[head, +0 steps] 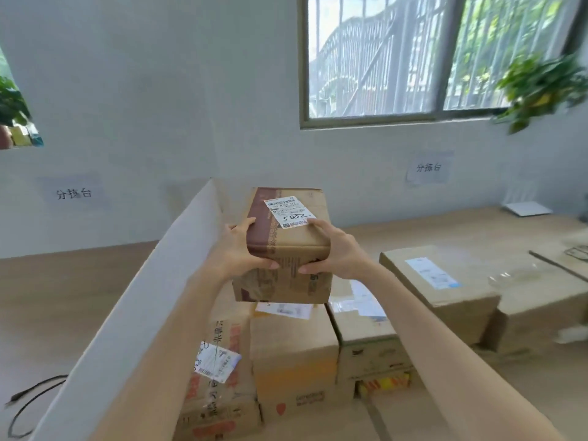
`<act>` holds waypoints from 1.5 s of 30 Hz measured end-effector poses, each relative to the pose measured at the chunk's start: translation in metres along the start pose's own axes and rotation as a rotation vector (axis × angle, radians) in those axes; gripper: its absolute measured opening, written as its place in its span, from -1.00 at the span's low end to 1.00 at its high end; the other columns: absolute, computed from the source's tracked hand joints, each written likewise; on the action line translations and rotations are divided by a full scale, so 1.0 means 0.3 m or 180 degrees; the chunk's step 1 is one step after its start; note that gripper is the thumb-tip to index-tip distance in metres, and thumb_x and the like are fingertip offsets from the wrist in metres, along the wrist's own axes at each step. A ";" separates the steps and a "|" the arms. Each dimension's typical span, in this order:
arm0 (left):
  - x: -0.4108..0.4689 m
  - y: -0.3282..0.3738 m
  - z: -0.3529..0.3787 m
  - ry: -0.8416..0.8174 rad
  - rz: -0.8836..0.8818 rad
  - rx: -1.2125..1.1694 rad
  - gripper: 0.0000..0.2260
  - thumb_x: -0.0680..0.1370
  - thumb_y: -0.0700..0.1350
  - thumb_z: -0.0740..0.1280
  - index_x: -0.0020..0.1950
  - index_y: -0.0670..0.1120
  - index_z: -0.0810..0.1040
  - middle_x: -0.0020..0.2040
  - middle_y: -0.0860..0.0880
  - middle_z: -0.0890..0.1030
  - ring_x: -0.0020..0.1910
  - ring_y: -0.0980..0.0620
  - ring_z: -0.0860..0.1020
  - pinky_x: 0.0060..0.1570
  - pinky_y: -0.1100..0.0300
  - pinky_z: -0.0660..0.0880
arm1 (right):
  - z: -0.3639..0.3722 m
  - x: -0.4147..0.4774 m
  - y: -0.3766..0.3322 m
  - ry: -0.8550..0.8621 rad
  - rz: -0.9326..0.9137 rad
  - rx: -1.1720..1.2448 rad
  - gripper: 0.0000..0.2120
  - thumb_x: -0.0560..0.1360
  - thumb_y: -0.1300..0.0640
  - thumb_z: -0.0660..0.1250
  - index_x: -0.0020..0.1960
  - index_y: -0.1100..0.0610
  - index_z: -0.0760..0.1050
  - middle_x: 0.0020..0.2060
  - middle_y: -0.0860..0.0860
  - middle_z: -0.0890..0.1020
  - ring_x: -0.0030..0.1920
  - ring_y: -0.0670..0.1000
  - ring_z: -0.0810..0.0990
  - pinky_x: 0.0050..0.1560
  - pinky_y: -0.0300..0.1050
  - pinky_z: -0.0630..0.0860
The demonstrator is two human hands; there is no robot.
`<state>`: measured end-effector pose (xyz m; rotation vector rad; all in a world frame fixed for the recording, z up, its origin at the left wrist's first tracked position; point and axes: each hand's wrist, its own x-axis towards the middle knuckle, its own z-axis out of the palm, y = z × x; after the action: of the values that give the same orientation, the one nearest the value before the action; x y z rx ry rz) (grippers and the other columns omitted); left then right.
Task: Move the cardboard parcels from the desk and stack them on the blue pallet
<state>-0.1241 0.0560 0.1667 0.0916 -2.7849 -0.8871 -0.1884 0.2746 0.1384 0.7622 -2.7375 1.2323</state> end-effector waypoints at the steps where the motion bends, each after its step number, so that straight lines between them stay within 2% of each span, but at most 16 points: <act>1: 0.026 0.055 0.039 -0.0067 0.0096 -0.0073 0.08 0.14 0.09 0.65 0.54 -0.03 0.18 0.36 -0.16 0.32 0.35 -0.10 0.35 0.35 0.04 0.33 | -0.056 -0.022 0.037 0.0104 0.0075 -0.0006 -0.03 0.21 -0.03 0.63 0.49 -0.13 0.19 0.29 0.05 0.43 0.28 0.10 0.39 0.29 0.09 0.40; 4: 0.092 0.240 0.170 -0.0254 0.0378 -0.0215 0.00 0.22 0.01 0.64 0.54 -0.02 0.18 0.32 -0.15 0.27 0.33 -0.12 0.34 0.34 0.08 0.28 | -0.236 -0.107 0.159 0.0387 0.0262 -0.0025 -0.03 0.20 0.00 0.64 0.49 -0.13 0.20 0.30 0.02 0.44 0.28 0.06 0.40 0.28 0.03 0.41; 15: 0.162 1.086 0.738 -0.0828 0.1341 -0.0412 -0.05 0.28 0.05 0.59 0.54 0.03 0.14 0.27 -0.13 0.26 0.29 -0.13 0.36 0.28 0.08 0.34 | -0.973 -0.572 0.640 0.1189 0.0841 -0.0356 0.00 0.23 0.03 0.63 0.52 -0.05 0.16 0.34 0.00 0.42 0.27 0.00 0.44 0.16 -0.19 0.38; 19: 0.128 1.387 0.946 -0.0979 0.1583 -0.0466 -0.04 0.27 0.07 0.59 0.54 0.04 0.14 0.29 -0.14 0.26 0.29 -0.16 0.38 0.30 0.02 0.37 | -1.221 -0.768 0.798 0.1411 0.0996 -0.0550 0.00 0.24 0.01 0.62 0.53 -0.04 0.15 0.40 0.02 0.36 0.35 0.04 0.36 0.31 -0.12 0.33; 22: 0.098 1.580 1.090 -0.1056 0.1730 -0.0522 -0.05 0.27 0.08 0.59 0.53 0.04 0.14 0.29 -0.13 0.26 0.28 -0.17 0.39 0.31 -0.01 0.38 | -1.380 -0.898 0.901 0.1516 0.1156 -0.0689 -0.02 0.26 0.00 0.61 0.53 -0.04 0.15 0.40 0.00 0.36 0.34 0.04 0.37 0.27 -0.15 0.33; 24: 0.081 1.696 1.178 -0.1111 0.1813 -0.0519 -0.05 0.27 0.10 0.59 0.53 0.05 0.14 0.28 -0.13 0.27 0.27 -0.19 0.40 0.30 -0.02 0.38 | -1.472 -0.974 0.968 0.1577 0.1253 -0.0784 -0.02 0.26 -0.02 0.61 0.53 -0.05 0.14 0.41 0.00 0.36 0.35 0.05 0.37 0.33 -0.06 0.34; 30: 0.076 1.991 1.381 -0.1318 0.2072 -0.0533 -0.05 0.25 0.11 0.59 0.52 0.06 0.17 0.27 -0.13 0.28 0.23 -0.17 0.42 0.25 0.05 0.41 | -1.696 -1.138 1.154 0.1762 0.1536 -0.0783 0.00 0.25 -0.04 0.61 0.53 -0.10 0.13 0.42 0.00 0.33 0.36 0.07 0.36 0.36 0.10 0.35; 36: 0.129 2.206 1.603 -0.1384 0.2308 -0.0737 -0.04 0.21 0.12 0.61 0.50 0.06 0.19 0.31 -0.12 0.26 0.30 -0.14 0.36 0.30 0.03 0.37 | -1.880 -1.221 1.353 0.1902 0.1705 -0.0755 -0.02 0.26 0.00 0.61 0.52 -0.14 0.13 0.39 0.00 0.34 0.34 0.07 0.37 0.35 0.10 0.37; 40: 0.211 2.352 1.776 -0.1467 0.2351 -0.0836 -0.06 0.24 0.10 0.60 0.50 0.06 0.17 0.30 -0.11 0.26 0.28 -0.13 0.37 0.25 0.07 0.36 | -2.021 -1.217 1.522 0.1971 0.1743 -0.0761 -0.01 0.23 0.01 0.63 0.50 -0.17 0.16 0.39 -0.03 0.34 0.34 0.05 0.37 0.37 0.10 0.36; 45: 0.398 2.525 1.979 -0.1533 0.2233 -0.0880 -0.01 0.25 0.10 0.60 0.53 0.04 0.11 0.35 -0.12 0.27 0.33 -0.14 0.32 0.30 0.03 0.33 | -2.238 -1.112 1.734 0.1783 0.1766 -0.0806 0.00 0.23 0.05 0.63 0.51 -0.14 0.15 0.41 0.01 0.35 0.32 0.05 0.40 0.37 0.09 0.36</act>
<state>-0.3686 0.9945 0.1550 -1.1993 -2.6953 -1.1710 -0.2360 1.1856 0.1583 -0.3497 -2.5892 0.9260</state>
